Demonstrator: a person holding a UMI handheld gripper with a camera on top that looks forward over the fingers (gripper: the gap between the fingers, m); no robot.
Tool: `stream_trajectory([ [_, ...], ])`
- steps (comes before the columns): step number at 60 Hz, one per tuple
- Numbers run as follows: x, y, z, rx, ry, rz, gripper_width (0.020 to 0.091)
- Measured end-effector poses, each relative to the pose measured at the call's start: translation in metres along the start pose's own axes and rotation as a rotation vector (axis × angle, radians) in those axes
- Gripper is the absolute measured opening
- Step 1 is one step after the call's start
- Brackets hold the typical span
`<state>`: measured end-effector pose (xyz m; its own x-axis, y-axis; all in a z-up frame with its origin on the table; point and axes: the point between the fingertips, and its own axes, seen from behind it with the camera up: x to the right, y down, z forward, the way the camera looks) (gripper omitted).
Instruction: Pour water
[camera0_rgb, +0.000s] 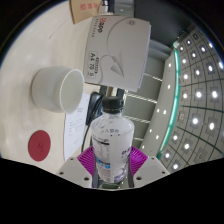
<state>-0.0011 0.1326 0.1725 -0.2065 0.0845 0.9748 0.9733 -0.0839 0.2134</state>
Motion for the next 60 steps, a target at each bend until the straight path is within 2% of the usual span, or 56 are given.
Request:
stream_trajectory([
  [12,-0.017,-0.013,0.021,0.052,0.013,-0.232,0.0411],
  [26,-0.019,-0.013,0.021,0.064,-0.033,-0.135,0.0412],
  [31,-0.015,-0.010,0.018,0.058,-0.071,0.033,0.0413],
  [43,-0.009,-0.004,-0.002,0.059,-0.252,0.645,0.0420],
  [52,-0.026,0.002,-0.013,0.040,-0.359,1.016,0.0421],
  [60,-0.057,-0.004,-0.022,0.055,-0.512,1.289,0.0420],
])
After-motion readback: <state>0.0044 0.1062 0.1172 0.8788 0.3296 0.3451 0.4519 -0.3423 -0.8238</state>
